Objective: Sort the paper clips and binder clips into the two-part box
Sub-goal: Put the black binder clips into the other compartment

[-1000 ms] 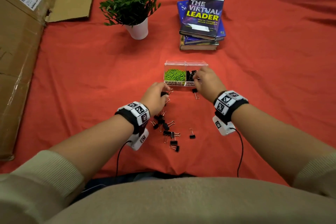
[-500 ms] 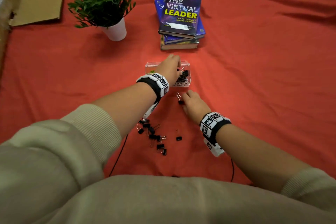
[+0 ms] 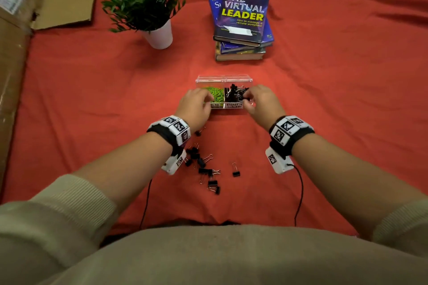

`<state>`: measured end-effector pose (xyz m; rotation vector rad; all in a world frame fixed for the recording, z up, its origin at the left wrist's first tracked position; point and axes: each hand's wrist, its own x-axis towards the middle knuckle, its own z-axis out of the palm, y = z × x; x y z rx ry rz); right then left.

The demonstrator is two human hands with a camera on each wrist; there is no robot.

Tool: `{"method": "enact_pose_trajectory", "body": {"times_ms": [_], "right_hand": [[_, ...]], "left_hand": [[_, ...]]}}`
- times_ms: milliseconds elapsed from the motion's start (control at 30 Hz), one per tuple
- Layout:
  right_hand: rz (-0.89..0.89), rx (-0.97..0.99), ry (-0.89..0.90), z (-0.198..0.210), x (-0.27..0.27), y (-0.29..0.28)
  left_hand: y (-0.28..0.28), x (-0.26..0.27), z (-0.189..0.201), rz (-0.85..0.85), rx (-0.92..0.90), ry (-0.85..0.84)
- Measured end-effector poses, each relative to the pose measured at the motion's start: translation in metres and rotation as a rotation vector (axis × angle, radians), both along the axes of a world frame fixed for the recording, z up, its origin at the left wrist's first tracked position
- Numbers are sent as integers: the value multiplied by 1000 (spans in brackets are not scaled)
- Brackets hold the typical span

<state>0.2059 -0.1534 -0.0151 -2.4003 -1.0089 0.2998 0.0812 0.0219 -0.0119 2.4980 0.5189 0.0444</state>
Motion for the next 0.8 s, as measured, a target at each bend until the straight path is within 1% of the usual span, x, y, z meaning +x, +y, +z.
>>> {"method": "enact_pose_trajectory", "body": {"times_ms": [100, 167, 200, 267, 333, 367, 433, 533, 667, 733, 800], "right_hand": [[8, -144, 15, -1, 8, 10], [18, -107, -4, 0, -1, 16], [54, -67, -21, 1, -10, 20], [192, -31, -42, 0, -34, 30], [352, -66, -24, -3, -60, 40], [421, -102, -13, -5, -71, 46], [532, -202, 0, -11, -87, 57], [619, -324, 9, -19, -98, 68], [625, -385, -1, -29, -98, 67], [583, -352, 15, -28, -98, 62], [566, -269, 48, -26, -103, 58]], "left_hand": [[12, -46, -9, 52, -68, 112], [19, -75, -13, 57, -51, 205], [23, -87, -16, 57, -44, 255], [27, -109, -20, 54, -41, 345], [30, -126, -23, 39, -32, 414], [30, -133, -25, 28, -32, 426], [28, -142, -27, 5, -56, 381], [25, -145, -28, -42, -49, 332], [25, -146, -30, -32, -33, 342], [24, -147, -30, -13, -25, 340], [24, -148, -30, -13, -19, 328]]}}
